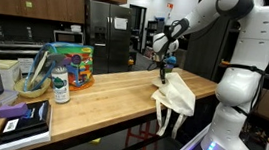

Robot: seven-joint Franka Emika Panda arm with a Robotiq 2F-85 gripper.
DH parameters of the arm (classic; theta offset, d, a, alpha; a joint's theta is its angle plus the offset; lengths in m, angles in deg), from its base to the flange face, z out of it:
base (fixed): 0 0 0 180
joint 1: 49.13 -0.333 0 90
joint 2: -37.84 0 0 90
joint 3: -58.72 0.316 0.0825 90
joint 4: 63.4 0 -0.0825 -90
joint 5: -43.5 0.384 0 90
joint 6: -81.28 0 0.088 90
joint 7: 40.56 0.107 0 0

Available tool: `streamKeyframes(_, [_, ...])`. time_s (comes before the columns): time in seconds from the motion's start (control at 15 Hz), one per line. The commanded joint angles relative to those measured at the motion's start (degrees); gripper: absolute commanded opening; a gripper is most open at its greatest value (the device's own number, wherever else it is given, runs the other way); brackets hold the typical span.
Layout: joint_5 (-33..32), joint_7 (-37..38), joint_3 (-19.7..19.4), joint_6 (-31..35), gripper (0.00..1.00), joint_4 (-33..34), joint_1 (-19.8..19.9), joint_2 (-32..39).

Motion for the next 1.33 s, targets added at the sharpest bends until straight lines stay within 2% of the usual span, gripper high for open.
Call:
streamKeyframes(0.0, [-1.2,-1.5,3.3,-0.7,0.01,4.4,-3.9,2.4])
streamKeyframes(0.27, [-1.6,-2.6,6.6,-2.2,0.01,12.7,-7.1,8.1])
streamKeyframes(0.53, [-1.6,-4.2,8.2,-5.1,0.01,23.4,-8.3,15.3])
streamKeyframes(0.93, [-0.5,-4.3,7.3,-12.3,0.01,41.4,-6.4,26.5])
streamKeyframes(1.27, [0.7,-3.6,6.2,-17.6,0.01,52.7,-3.4,33.7])
